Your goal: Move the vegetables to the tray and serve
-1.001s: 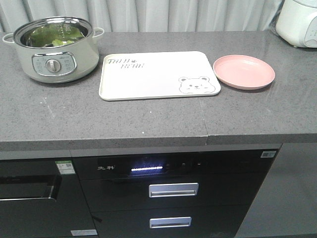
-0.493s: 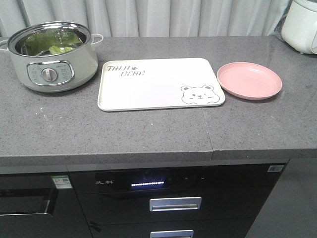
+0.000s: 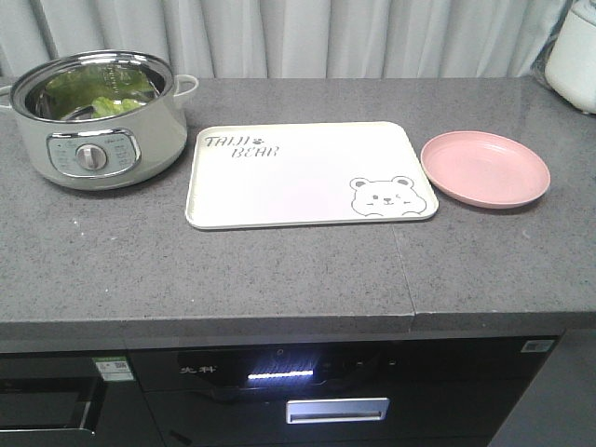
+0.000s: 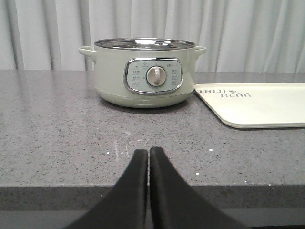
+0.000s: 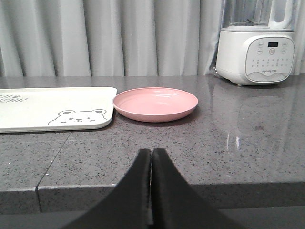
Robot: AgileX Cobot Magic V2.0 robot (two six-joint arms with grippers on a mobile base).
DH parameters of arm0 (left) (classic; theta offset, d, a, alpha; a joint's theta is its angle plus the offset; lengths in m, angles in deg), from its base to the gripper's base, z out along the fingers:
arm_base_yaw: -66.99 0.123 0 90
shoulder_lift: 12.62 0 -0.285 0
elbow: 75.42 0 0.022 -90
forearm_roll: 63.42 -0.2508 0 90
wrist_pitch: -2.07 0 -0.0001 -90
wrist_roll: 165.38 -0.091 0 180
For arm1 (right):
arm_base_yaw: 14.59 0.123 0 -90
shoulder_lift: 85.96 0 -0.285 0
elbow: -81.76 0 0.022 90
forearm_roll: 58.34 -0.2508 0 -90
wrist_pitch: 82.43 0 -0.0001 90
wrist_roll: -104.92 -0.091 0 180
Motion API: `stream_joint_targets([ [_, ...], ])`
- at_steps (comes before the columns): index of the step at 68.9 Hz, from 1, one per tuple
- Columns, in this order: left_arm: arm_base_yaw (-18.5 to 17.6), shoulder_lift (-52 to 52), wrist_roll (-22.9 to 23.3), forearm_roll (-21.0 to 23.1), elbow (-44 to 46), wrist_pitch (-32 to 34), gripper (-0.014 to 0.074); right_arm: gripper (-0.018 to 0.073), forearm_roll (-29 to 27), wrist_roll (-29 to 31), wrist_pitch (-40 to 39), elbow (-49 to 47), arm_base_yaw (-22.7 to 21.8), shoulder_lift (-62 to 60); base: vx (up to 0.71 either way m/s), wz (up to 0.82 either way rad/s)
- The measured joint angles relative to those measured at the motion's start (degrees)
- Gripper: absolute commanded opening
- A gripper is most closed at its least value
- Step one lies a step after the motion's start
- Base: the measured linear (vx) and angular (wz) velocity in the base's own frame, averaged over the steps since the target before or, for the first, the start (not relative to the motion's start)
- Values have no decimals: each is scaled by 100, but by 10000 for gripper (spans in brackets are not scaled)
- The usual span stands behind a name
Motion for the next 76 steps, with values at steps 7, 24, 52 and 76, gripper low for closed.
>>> stream_joint_targets([
  [7,0,0,0,0,0,0,-6,-2,0,0,0,0,0,0,7,1],
  [24,0,0,0,0,0,0,-6,-2,0,0,0,0,0,0,7,1],
  [52,0,0,0,0,0,0,-6,-2,0,0,0,0,0,0,5,0],
  [76,0,0,0,0,0,0,-6,-2,0,0,0,0,0,0,5,0],
])
